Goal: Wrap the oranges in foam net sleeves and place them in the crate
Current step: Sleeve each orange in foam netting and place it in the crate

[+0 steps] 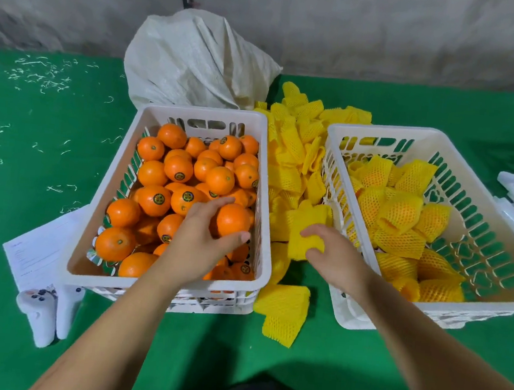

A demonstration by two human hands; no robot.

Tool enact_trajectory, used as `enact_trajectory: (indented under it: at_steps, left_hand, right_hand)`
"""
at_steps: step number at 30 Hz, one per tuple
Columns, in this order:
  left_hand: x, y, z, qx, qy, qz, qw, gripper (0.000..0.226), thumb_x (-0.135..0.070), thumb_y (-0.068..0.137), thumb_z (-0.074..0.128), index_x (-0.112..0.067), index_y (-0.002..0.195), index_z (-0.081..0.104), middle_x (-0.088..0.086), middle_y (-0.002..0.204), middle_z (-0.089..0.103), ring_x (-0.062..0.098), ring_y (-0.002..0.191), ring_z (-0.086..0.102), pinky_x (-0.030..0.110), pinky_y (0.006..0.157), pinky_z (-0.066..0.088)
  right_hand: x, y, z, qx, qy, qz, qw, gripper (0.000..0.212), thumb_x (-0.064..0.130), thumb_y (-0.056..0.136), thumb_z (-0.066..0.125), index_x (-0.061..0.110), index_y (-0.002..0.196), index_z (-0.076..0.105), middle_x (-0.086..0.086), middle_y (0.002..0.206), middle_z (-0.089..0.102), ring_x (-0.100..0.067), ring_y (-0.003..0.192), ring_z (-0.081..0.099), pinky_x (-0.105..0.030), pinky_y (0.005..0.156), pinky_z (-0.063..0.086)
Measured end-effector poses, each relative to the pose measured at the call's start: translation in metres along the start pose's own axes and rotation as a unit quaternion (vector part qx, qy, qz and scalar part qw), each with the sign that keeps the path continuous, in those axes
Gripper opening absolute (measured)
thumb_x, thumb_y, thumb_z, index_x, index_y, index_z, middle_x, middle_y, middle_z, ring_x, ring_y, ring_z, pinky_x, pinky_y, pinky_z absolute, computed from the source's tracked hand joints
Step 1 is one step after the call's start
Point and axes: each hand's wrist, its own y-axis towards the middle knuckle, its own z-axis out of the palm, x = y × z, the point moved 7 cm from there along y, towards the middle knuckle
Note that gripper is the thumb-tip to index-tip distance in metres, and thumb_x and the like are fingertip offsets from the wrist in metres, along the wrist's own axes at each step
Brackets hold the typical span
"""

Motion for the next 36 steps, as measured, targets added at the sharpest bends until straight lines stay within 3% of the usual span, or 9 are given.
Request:
enact_trajectory:
  at_steps: [3,7,10,14,18,22,26,32,36]
  left_hand:
    - [-0.023,-0.008,0.018,-0.01,-0.199,0.001,0.98,0.068,-0.059,0.082,0.08,-0.045,0.143,0.054,-0.01,0.138,0.059,0.005,0.115,0.066,0.024,0.089,0.057]
    - [-0.034,-0.008,0.071,0.073,-0.433,-0.089,0.894,0.064,-0.046,0.084,0.077,-0.026,0.141,0.058,0.009,0.12,0.075,0.024,0.098,0.074,0.036,0.088,0.058]
    - [-0.031,-0.004,0.088,0.074,-0.499,-0.145,0.851,0.058,-0.031,0.096,0.066,-0.01,0.147,0.047,0.015,0.095,0.076,0.023,0.08,0.071,0.034,0.077,0.057]
    - [-0.04,-0.006,0.096,0.129,-0.57,-0.15,0.797,0.095,-0.039,0.069,0.085,0.001,0.145,0.045,0.019,0.093,0.07,0.025,0.062,0.068,0.031,0.062,0.06]
    - [-0.047,-0.011,0.099,0.134,-0.52,-0.131,0.834,0.127,-0.059,0.042,0.1,0.003,0.139,0.048,0.017,0.088,0.062,0.02,0.051,0.056,0.027,0.053,0.05]
    - [-0.041,-0.011,0.096,0.047,-0.465,-0.116,0.876,0.093,-0.058,0.069,0.084,0.003,0.131,0.052,0.007,0.068,0.062,0.015,0.05,0.052,0.027,0.054,0.042]
    - [-0.04,-0.014,0.095,-0.013,-0.457,-0.097,0.884,0.068,-0.052,0.078,0.075,-0.013,0.132,0.06,0.006,0.098,0.067,0.019,0.061,0.056,0.026,0.057,0.05]
    - [-0.046,-0.016,0.099,0.004,-0.424,-0.082,0.902,0.041,-0.056,0.078,0.073,-0.04,0.116,0.07,0.004,0.108,0.068,0.022,0.068,0.063,0.03,0.06,0.053]
    - [-0.049,-0.018,0.099,0.005,-0.387,-0.069,0.92,0.05,-0.055,0.08,0.076,-0.049,0.125,0.056,0.01,0.129,0.052,0.024,0.076,0.068,0.035,0.065,0.057]
  right_hand:
    - [0.033,-0.011,-0.012,0.004,0.184,-0.023,0.983,0.042,0.035,0.082,0.061,0.055,0.119,0.055,0.01,0.063,0.052,-0.01,0.043,0.042,-0.025,0.045,0.036]
    - [0.06,-0.02,-0.013,-0.005,0.296,-0.069,0.953,0.049,0.04,0.086,0.065,0.057,0.131,0.054,0.021,0.108,0.069,-0.013,0.081,0.069,-0.034,0.081,0.056]
    - [0.062,-0.023,-0.014,-0.028,0.353,-0.087,0.931,0.055,0.04,0.09,0.069,0.057,0.138,0.048,0.012,0.103,0.072,-0.013,0.088,0.07,-0.032,0.079,0.056]
    - [0.05,-0.012,-0.013,-0.015,0.523,-0.033,0.851,0.076,0.029,0.084,0.078,0.058,0.14,0.034,-0.002,0.109,0.072,-0.02,0.095,0.069,-0.037,0.077,0.058]
    - [0.042,-0.004,-0.02,-0.057,0.445,0.023,0.894,0.049,0.018,0.098,0.067,0.042,0.126,0.036,-0.006,0.126,0.061,-0.014,0.095,0.067,-0.031,0.074,0.053]
    - [0.051,-0.007,-0.025,-0.097,0.28,-0.072,0.952,0.044,0.017,0.097,0.068,0.032,0.126,0.04,0.015,0.076,0.061,0.004,0.063,0.058,-0.013,0.055,0.044]
    - [0.049,-0.02,-0.038,-0.202,0.207,-0.093,0.953,0.035,0.021,0.094,0.071,0.028,0.126,0.058,0.01,0.105,0.056,0.0,0.092,0.059,-0.015,0.069,0.048]
    - [0.047,-0.023,-0.038,-0.101,0.248,-0.099,0.958,0.032,0.035,0.099,0.065,0.029,0.131,0.066,0.011,0.123,0.066,0.001,0.108,0.065,-0.019,0.086,0.055]
    - [0.048,-0.023,-0.039,-0.037,0.295,-0.116,0.948,0.032,0.053,0.094,0.065,0.039,0.123,0.07,0.019,0.114,0.074,0.001,0.109,0.067,-0.024,0.09,0.056]
